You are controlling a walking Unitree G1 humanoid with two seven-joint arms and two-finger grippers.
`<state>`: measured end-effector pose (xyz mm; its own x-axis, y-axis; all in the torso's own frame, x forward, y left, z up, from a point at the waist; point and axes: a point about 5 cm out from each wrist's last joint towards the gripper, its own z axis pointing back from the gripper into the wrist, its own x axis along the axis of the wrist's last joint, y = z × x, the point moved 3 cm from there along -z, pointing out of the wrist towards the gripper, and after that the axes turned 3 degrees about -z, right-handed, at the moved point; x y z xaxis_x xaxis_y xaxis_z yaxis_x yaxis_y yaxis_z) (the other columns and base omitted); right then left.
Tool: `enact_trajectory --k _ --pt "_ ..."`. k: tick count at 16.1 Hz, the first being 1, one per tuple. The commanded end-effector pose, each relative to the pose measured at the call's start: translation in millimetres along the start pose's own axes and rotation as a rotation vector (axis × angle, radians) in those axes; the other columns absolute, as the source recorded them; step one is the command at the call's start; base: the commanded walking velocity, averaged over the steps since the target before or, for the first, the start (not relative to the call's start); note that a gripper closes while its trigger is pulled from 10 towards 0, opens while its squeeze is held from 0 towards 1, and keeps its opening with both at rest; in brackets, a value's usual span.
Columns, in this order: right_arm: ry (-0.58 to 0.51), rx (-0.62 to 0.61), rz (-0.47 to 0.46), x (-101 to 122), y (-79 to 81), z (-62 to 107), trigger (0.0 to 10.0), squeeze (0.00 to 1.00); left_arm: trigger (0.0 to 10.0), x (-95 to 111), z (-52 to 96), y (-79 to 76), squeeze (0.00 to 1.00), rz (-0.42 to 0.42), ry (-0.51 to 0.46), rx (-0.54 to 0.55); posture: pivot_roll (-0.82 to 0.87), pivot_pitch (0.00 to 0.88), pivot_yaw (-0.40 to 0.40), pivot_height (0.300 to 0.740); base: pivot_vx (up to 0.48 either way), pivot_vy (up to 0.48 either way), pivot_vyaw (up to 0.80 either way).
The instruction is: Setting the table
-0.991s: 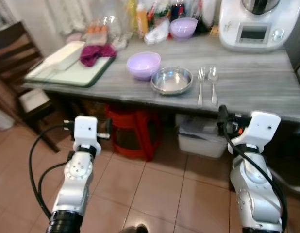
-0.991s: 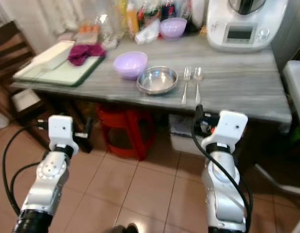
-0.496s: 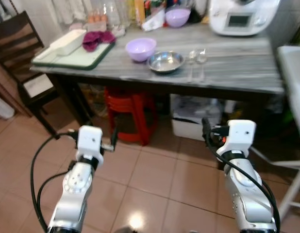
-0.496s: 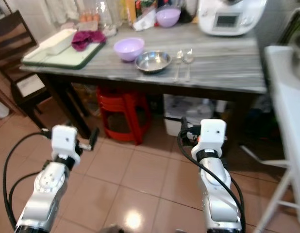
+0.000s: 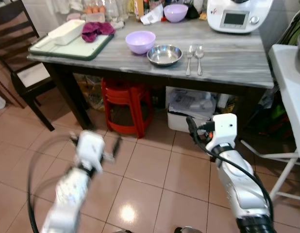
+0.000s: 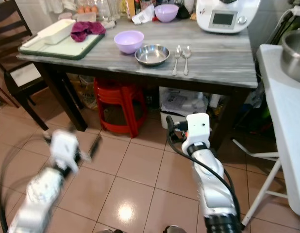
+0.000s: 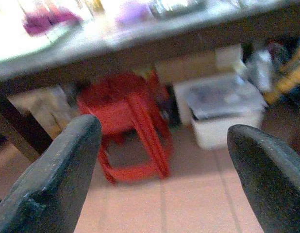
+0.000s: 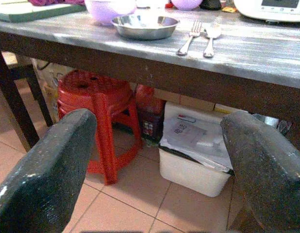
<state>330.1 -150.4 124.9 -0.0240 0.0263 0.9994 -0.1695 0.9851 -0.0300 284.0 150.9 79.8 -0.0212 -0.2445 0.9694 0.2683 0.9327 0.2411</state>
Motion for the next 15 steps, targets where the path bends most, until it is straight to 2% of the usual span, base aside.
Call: enact_trajectory --k 1,3,5,6,7,10,12,13,15 --pt "-0.028 0.021 0.008 3.9 4.5 2.2 10.0 0.00 10.0 2.6 3.2 4.6 0.00 -0.016 -0.009 0.024 -0.09 0.093 0.084 0.740 0.000 0.000 0.00" --pt "-0.047 -0.040 -0.014 4.0 -1.5 8.3 10.0 0.00 10.0 -3.4 15.4 7.9 0.00 -0.007 0.006 0.100 -0.08 0.082 0.070 0.740 0.000 0.000 0.00" --pt "-0.056 -0.163 -0.080 -4.8 -16.5 26.0 10.0 0.00 10.0 -17.1 36.5 26.3 0.00 -0.002 0.057 0.249 -0.08 0.076 0.067 0.740 0.000 0.000 0.00" --pt "-0.061 -0.252 -0.082 -5.1 -30.9 40.9 10.0 0.00 10.0 -20.7 45.6 38.1 0.00 -0.003 0.077 0.327 -0.09 0.074 0.046 0.740 0.000 0.000 0.00" --pt "-0.061 -0.282 -0.066 -4.4 -37.2 49.7 10.0 0.00 10.0 -20.2 48.7 44.5 0.00 -0.007 0.074 0.359 -0.09 0.074 0.046 0.740 0.000 0.000 0.00" --pt "-0.039 -0.272 -0.038 -8.7 -40.0 56.4 10.0 0.00 10.0 -19.2 47.1 47.0 0.00 0.000 0.070 0.372 -0.11 0.083 0.043 0.740 0.000 0.000 0.00" --pt "-0.027 -0.283 -0.052 -10.0 -41.8 58.3 10.0 0.00 10.0 -11.4 32.1 38.7 0.00 0.004 0.040 0.320 -0.12 0.093 0.053 0.740 0.000 0.000 0.00" --pt "-0.022 -0.277 -0.059 -9.4 -37.6 56.4 10.0 0.00 10.0 -7.9 26.2 35.5 0.00 0.011 0.029 0.307 -0.13 0.094 0.056 0.740 0.000 0.000 -0.80" --pt "-0.029 -0.243 -0.066 -3.9 -27.2 51.6 10.0 0.00 10.0 -1.6 16.7 31.0 0.00 0.022 0.014 0.292 -0.14 0.104 0.059 0.740 0.000 0.000 0.00"
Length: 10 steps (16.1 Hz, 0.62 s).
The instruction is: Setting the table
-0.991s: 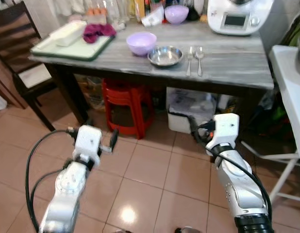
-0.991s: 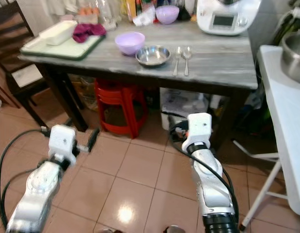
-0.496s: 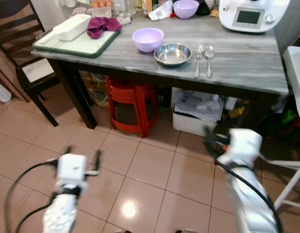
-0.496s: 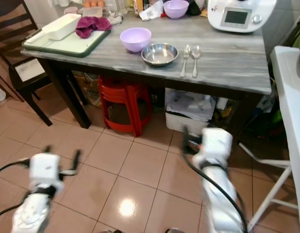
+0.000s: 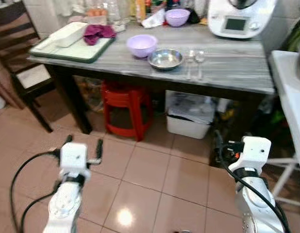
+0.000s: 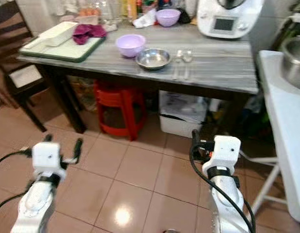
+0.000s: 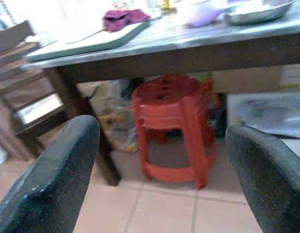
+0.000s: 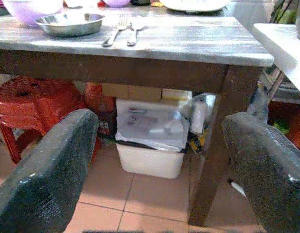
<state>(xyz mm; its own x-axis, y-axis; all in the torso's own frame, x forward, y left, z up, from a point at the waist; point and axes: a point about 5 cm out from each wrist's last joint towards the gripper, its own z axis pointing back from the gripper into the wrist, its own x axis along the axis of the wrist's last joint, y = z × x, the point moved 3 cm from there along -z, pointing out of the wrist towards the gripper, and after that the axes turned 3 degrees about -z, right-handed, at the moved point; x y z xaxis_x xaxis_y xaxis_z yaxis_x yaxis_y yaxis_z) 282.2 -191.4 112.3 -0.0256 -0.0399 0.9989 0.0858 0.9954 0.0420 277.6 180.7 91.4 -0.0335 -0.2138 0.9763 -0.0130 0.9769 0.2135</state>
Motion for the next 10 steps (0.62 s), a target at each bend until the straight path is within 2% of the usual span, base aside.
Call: enact_trajectory --k 1,5,8,10 --pt "-0.028 0.022 -0.010 10.9 8.4 -4.0 10.0 0.00 10.0 -2.5 -1.9 -0.3 0.00 -0.006 0.020 -0.010 -0.14 0.106 0.059 0.740 0.000 0.000 0.00" --pt "-0.035 0.028 -0.009 15.7 9.9 -8.2 10.0 0.00 10.0 4.7 -3.0 -9.0 0.00 0.036 0.002 -0.059 -0.13 0.116 0.057 0.740 0.000 0.000 -0.80" --pt "-0.029 0.035 -0.011 14.6 13.4 -8.1 10.0 0.00 10.0 5.8 -2.1 -9.9 0.00 0.051 0.002 -0.067 -0.12 0.118 0.056 0.740 0.000 0.000 -0.80" --pt "-0.030 0.044 -0.015 15.4 16.7 -9.2 10.0 0.00 10.0 5.7 -1.4 -9.2 0.00 0.056 0.005 -0.071 -0.12 0.121 0.055 0.740 0.000 -0.289 -0.80"
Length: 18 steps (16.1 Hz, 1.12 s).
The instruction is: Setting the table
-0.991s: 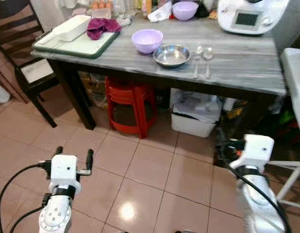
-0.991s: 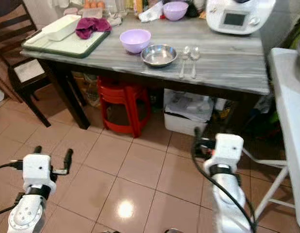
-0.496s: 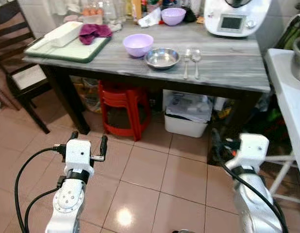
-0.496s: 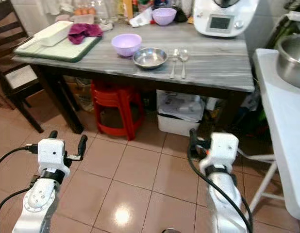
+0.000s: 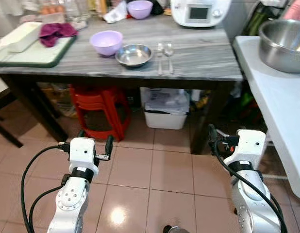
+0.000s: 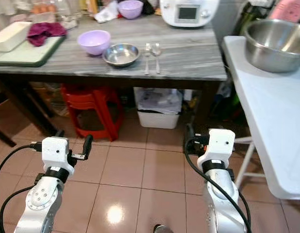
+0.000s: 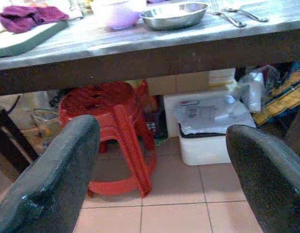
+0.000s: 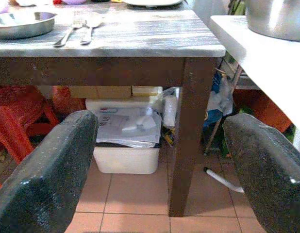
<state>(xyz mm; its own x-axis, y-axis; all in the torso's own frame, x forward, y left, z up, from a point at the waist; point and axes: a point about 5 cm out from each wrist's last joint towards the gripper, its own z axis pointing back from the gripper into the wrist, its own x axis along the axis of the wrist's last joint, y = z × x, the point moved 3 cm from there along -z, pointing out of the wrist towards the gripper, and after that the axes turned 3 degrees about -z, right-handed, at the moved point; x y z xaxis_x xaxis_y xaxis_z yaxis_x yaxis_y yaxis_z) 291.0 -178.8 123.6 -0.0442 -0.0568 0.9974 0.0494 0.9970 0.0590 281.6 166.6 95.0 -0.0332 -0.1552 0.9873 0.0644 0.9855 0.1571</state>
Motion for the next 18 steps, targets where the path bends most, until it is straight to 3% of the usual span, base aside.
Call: enact_trajectory --k 1,5,15,18 --pt "-0.014 0.011 0.001 5.5 4.3 -1.9 10.0 0.00 10.0 -0.5 3.5 4.7 0.00 -0.003 0.008 0.003 -0.12 0.122 0.055 0.740 0.000 -0.292 -0.80" --pt "-0.019 0.021 -0.012 6.7 3.8 -1.9 10.0 0.00 10.0 -1.2 3.4 5.2 0.00 -0.002 0.017 -0.006 -0.12 0.130 0.064 0.740 0.000 -0.292 -0.79" --pt "-0.043 0.030 0.006 10.5 8.9 -10.7 10.0 0.00 10.0 1.7 0.6 2.9 0.00 -0.003 0.014 -0.014 -0.11 0.119 0.064 0.740 0.000 -0.296 0.00" --pt "-0.047 0.033 0.006 11.1 10.3 -10.9 10.0 0.00 10.0 2.2 -0.5 3.8 0.00 -0.004 0.016 -0.010 -0.11 0.121 0.069 0.740 0.000 -0.296 0.75"
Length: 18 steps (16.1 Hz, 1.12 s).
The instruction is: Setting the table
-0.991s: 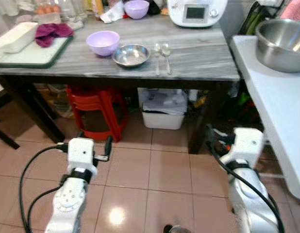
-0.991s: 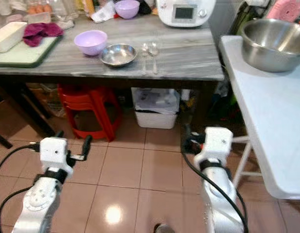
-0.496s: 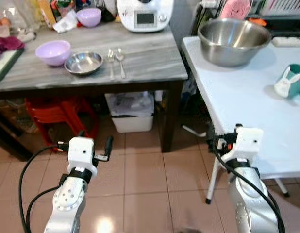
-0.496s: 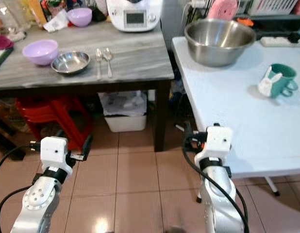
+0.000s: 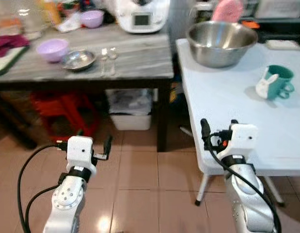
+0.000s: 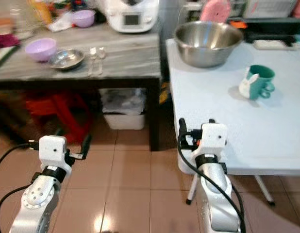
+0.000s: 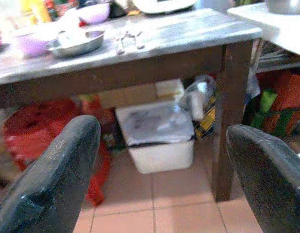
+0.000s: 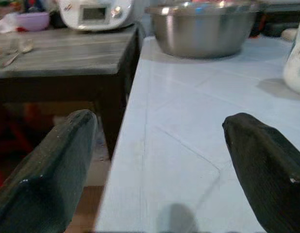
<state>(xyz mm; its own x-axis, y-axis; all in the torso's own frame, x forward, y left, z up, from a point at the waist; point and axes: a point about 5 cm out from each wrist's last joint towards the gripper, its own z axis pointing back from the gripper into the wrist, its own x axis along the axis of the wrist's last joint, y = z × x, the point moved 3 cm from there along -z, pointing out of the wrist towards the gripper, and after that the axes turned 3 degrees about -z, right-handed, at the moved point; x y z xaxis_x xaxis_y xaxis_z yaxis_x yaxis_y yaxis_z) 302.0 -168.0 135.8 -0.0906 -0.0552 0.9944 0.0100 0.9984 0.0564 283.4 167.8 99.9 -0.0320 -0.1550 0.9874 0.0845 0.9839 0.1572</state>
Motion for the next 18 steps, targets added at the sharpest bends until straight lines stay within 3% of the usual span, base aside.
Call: enact_trajectory --k 1,4,18 --pt "0.000 -0.009 0.005 -0.6 -1.9 0.6 10.0 0.00 10.0 -2.0 0.9 1.1 0.00 -0.004 0.015 0.009 -0.11 0.124 0.072 0.740 0.000 -0.292 0.69" --pt "0.000 -0.011 0.004 -1.5 -0.7 1.1 10.0 0.00 10.0 -1.7 -0.2 -0.2 0.00 -0.003 0.016 0.003 -0.11 0.126 0.077 0.740 0.000 -0.290 0.52" --pt "-0.012 -0.032 -0.014 2.4 -0.6 -3.6 10.0 0.00 10.0 -0.3 -3.4 -4.4 0.00 0.001 0.013 -0.014 -0.11 0.135 0.075 0.740 0.000 -0.305 -0.03"
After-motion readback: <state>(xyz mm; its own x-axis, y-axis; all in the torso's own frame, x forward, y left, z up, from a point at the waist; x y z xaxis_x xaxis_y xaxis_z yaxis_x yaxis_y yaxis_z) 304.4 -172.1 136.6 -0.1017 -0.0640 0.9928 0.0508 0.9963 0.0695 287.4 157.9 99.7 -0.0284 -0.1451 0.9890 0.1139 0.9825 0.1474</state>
